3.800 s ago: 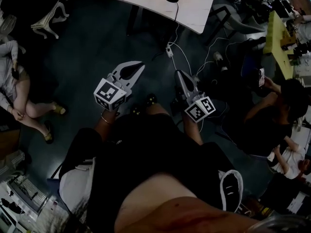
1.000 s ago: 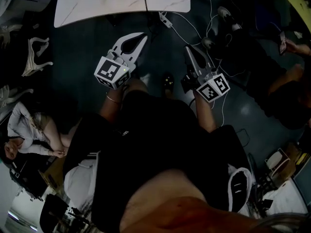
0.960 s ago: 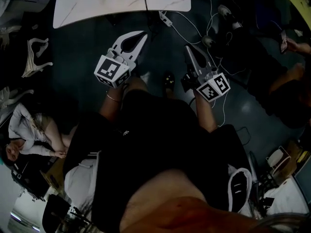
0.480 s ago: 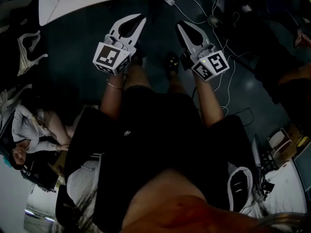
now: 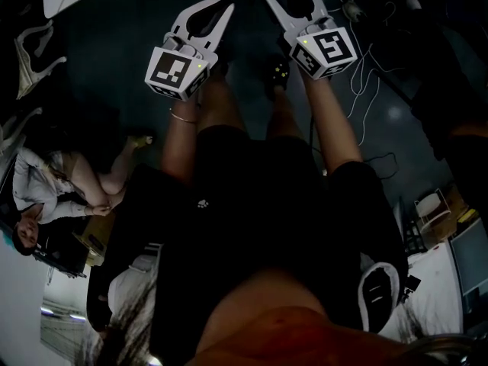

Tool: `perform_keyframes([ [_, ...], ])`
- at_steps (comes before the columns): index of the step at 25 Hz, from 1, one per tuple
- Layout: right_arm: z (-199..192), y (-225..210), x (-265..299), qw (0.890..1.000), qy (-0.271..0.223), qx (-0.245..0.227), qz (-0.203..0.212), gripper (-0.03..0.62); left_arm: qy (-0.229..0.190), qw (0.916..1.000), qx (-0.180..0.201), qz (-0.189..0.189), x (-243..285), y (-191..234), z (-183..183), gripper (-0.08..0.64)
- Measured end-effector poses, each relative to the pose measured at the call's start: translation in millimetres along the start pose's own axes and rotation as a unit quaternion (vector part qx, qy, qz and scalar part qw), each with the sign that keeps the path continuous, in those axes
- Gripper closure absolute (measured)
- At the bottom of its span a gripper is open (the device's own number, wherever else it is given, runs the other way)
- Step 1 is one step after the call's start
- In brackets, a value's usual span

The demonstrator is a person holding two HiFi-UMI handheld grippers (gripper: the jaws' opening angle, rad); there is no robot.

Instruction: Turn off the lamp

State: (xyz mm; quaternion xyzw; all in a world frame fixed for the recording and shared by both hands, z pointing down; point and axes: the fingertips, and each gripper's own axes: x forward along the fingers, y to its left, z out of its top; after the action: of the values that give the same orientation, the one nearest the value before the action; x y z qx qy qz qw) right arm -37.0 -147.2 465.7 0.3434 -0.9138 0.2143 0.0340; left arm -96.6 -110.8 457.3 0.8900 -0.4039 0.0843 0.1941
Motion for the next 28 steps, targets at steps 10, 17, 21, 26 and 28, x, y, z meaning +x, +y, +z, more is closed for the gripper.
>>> perform_keyframes([
  [10,-15,-21,34,1.0,-0.002,-0.015,-0.014,0.482,-0.022,0.9996,0.016,-0.01,3,15,-19,0.549],
  [17,-18,-27,39,1.0,-0.013,-0.009,-0.018,0.545,-0.015,0.9998,0.011,0.002,10,31,-36,0.479],
  [21,-19,-21,39,1.0,-0.006,-0.014,0.007,0.584,-0.008,0.9998,0.019,0.003,9,34,-49,0.472],
  [26,-12,-11,33,0.999,0.005,0.022,0.029,0.586,-0.01,0.9999,0.012,0.006,3,35,-54,0.466],
  [28,-6,-8,30,0.998,0.001,0.044,0.04,0.586,-0.01,0.9998,0.015,0.002,3,32,-55,0.465],
])
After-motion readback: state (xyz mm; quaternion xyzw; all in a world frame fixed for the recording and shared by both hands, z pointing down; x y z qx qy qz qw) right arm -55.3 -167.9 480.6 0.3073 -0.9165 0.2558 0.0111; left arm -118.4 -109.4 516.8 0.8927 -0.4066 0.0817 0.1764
